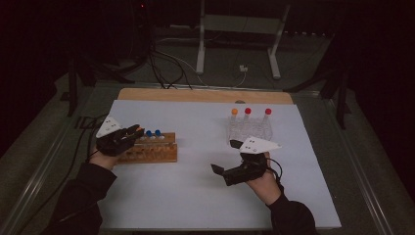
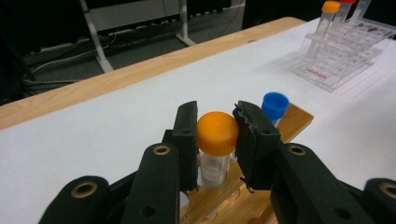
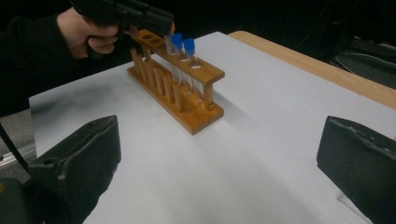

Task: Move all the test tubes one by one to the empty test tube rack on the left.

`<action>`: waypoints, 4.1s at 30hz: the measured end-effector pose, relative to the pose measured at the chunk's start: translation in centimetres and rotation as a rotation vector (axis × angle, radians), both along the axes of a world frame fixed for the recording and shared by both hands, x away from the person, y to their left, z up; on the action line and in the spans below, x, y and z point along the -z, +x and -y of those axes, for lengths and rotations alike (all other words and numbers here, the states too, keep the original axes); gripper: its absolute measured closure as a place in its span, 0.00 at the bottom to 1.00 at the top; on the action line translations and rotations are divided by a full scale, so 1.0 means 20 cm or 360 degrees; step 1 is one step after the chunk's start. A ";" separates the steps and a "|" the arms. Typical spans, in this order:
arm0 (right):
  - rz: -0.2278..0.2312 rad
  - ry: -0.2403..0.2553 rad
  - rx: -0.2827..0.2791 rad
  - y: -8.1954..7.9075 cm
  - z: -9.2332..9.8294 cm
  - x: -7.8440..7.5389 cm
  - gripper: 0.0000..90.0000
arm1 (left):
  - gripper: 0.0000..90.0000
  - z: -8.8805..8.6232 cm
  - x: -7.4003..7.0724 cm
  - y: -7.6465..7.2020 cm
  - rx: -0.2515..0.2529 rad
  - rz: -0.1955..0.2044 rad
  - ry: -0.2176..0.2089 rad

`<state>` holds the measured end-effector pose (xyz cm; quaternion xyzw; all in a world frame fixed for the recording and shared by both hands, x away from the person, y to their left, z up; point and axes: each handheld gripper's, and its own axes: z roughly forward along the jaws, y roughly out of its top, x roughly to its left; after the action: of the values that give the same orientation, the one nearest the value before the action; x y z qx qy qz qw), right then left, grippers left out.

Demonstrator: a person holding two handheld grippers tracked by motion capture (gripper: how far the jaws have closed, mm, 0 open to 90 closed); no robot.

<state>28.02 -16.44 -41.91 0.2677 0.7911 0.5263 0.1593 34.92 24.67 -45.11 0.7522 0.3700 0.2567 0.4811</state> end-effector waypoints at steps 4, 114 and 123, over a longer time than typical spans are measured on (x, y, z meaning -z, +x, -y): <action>-0.0001 0.0003 0.0003 0.00 0.01 0.00 0.00 | 0.80 0.00 0.02 0.01 0.0009 -0.0023 0.0005; -0.0007 -0.0282 0.0775 0.69 0.07 -0.04 0.83 | 0.04 0.20 -0.02 -0.41 0.0410 0.0039 -0.0056; 0.0020 -0.0259 0.0655 0.56 0.05 -0.10 0.83 | 0.04 0.23 -0.03 -0.41 0.0450 0.0022 -0.0057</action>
<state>39.31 -17.47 -39.99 0.4064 0.7587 0.4190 0.2894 26.79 20.03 -44.50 0.7862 0.2616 0.1850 0.5284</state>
